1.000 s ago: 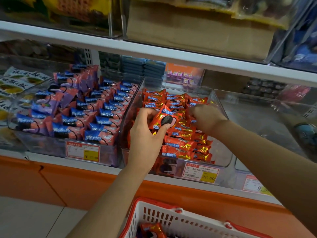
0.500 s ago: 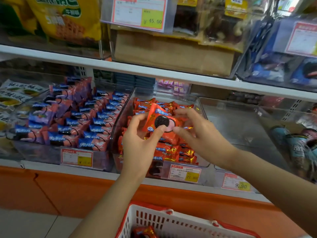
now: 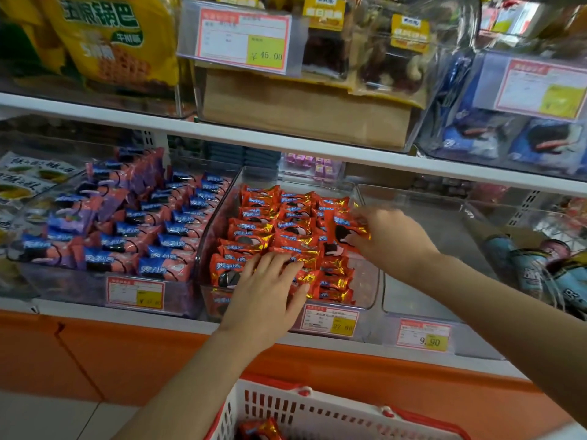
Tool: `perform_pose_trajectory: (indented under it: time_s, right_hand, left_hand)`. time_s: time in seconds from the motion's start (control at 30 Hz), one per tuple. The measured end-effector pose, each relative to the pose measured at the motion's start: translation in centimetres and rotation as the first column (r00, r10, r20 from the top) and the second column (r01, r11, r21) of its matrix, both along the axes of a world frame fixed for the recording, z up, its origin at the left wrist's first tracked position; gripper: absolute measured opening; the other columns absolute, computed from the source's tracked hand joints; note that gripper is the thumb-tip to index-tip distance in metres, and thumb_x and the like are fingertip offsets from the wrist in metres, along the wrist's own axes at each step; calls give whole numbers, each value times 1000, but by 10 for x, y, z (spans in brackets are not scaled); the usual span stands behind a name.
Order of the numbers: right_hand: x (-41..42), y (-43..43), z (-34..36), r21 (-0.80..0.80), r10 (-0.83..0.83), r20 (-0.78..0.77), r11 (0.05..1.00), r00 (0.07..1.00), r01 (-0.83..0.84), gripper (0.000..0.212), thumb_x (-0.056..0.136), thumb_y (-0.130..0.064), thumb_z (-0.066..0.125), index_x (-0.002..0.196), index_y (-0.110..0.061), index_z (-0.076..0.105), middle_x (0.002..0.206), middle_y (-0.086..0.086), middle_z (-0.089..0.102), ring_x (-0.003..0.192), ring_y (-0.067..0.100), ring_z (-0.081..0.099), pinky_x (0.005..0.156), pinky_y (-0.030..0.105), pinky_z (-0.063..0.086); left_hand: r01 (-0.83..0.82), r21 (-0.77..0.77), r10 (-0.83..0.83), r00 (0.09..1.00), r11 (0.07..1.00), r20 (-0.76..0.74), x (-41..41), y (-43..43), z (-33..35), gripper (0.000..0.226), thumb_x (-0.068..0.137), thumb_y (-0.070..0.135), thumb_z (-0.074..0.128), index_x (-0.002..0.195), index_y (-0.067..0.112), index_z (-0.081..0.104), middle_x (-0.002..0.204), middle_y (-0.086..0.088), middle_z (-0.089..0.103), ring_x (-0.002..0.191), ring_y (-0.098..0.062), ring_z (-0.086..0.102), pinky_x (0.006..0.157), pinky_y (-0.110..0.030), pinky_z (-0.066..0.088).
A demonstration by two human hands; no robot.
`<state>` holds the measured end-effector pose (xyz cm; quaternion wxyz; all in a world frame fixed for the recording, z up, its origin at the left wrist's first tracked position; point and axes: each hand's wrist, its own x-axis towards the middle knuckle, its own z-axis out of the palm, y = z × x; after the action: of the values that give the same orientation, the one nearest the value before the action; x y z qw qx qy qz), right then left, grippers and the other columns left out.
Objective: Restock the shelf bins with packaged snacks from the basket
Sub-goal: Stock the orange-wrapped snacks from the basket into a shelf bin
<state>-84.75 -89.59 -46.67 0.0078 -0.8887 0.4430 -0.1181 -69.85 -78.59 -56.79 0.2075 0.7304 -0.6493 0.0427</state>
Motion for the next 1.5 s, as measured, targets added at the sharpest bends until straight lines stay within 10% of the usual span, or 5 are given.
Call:
perform_pose_trajectory:
  time_s: [0.17, 0.57, 1.13, 1.33, 1.5]
  right_hand:
    - [32, -12, -17, -64, -28, -354, 998, 935, 6, 28, 94, -26, 54, 117, -11, 54, 115, 8, 59, 102, 27, 60, 79, 33, 47]
    - [44, -38, -46, -242, -72, -494, 968, 866, -57, 44, 89, -19, 62, 130, -14, 46, 133, 13, 50, 129, 31, 40, 105, 40, 36]
    - [24, -22, -50, -239, 38, -411, 960, 911, -148, 45, 93, -15, 58, 132, -10, 36, 125, 9, 54, 110, 27, 57, 82, 34, 50]
    - [-18, 15, -60, -367, 328, -139, 859, 934, -356, 20, 92, -26, 59, 107, -12, 61, 99, 5, 68, 89, 22, 67, 72, 33, 55]
    - [-51, 33, -88, -343, 452, -178, 804, 874, -486, 43, 71, -18, 79, 111, -12, 65, 104, 4, 69, 95, 21, 68, 83, 31, 54]
  left_hand:
    - [-39, -80, 45, 997, 996, 66, 1, -3, -9, 51, 93, 44, 27, 115, 20, 66, 113, 1, 65, 110, -19, 59, 100, -42, 42]
    - [-13, -124, 25, 996, 992, 90, 4, -6, -14, 48, 94, 43, 29, 114, 19, 66, 112, 1, 65, 110, -20, 58, 99, -44, 43]
    - [16, -38, -13, 997, 999, 70, 4, -5, -10, 55, 94, 47, 21, 131, 21, 53, 131, 2, 54, 126, -17, 43, 111, -39, 25]
    - [-8, -14, 10, 993, 1000, 121, 2, -4, -6, 58, 94, 49, 20, 127, 18, 56, 129, -2, 55, 126, -22, 45, 108, -44, 31]
    - [-45, -158, 76, 978, 986, 195, -22, 6, 0, 39, 77, 19, 73, 115, 12, 64, 117, -13, 63, 115, -33, 57, 96, -54, 45]
